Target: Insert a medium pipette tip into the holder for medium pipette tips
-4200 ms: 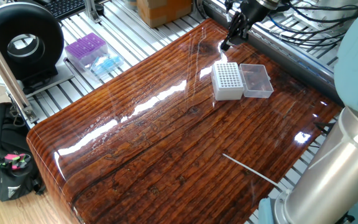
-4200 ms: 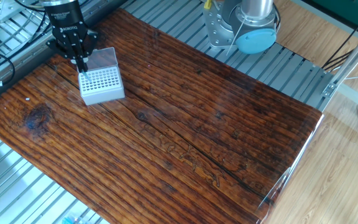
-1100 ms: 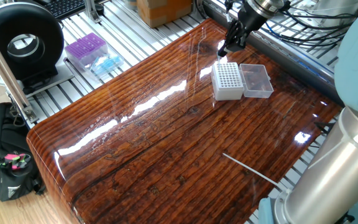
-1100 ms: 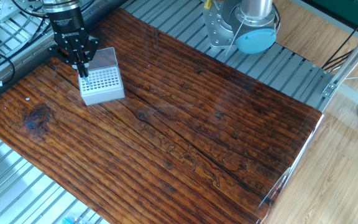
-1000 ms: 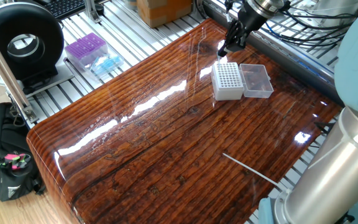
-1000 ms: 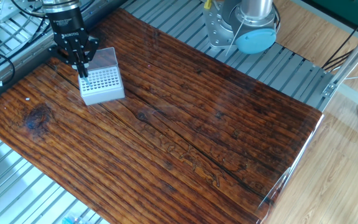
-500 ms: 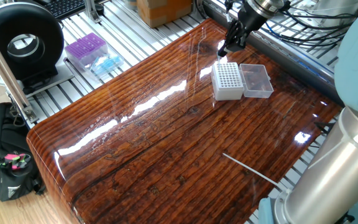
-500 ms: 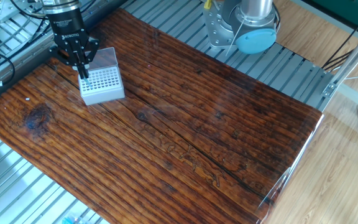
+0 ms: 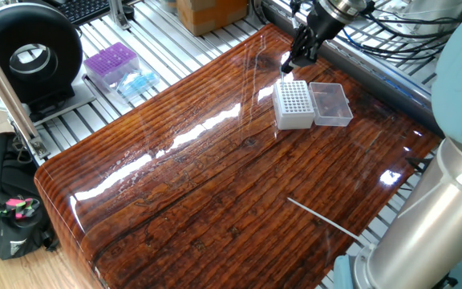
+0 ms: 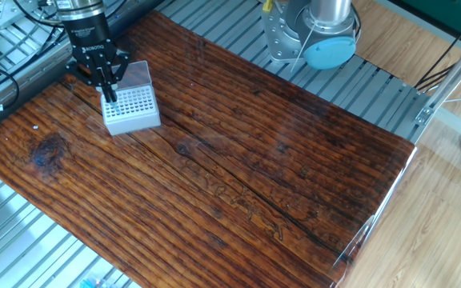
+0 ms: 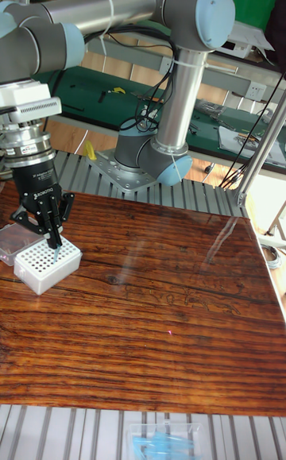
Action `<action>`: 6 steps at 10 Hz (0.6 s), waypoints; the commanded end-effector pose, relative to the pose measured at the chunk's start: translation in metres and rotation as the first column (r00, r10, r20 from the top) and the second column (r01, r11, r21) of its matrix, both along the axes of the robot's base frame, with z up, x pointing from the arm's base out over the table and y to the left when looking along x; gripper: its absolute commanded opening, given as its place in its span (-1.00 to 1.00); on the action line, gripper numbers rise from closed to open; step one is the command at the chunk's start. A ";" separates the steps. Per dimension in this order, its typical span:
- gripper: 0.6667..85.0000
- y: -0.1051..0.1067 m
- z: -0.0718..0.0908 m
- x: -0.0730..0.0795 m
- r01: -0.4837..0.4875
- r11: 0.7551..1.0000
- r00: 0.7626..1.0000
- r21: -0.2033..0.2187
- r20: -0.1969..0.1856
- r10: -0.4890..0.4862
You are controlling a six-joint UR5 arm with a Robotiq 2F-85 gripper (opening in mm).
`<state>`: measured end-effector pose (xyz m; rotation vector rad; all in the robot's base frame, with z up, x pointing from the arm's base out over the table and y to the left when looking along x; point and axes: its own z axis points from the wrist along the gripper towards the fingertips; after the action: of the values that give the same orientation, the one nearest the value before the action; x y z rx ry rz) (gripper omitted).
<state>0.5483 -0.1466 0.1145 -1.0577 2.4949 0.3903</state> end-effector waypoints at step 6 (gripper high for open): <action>-0.99 -0.002 0.005 -0.003 0.009 1.000 1.000 -0.001 -0.005 -0.009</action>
<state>0.5442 -0.1485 0.1157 -1.0574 2.5083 0.3892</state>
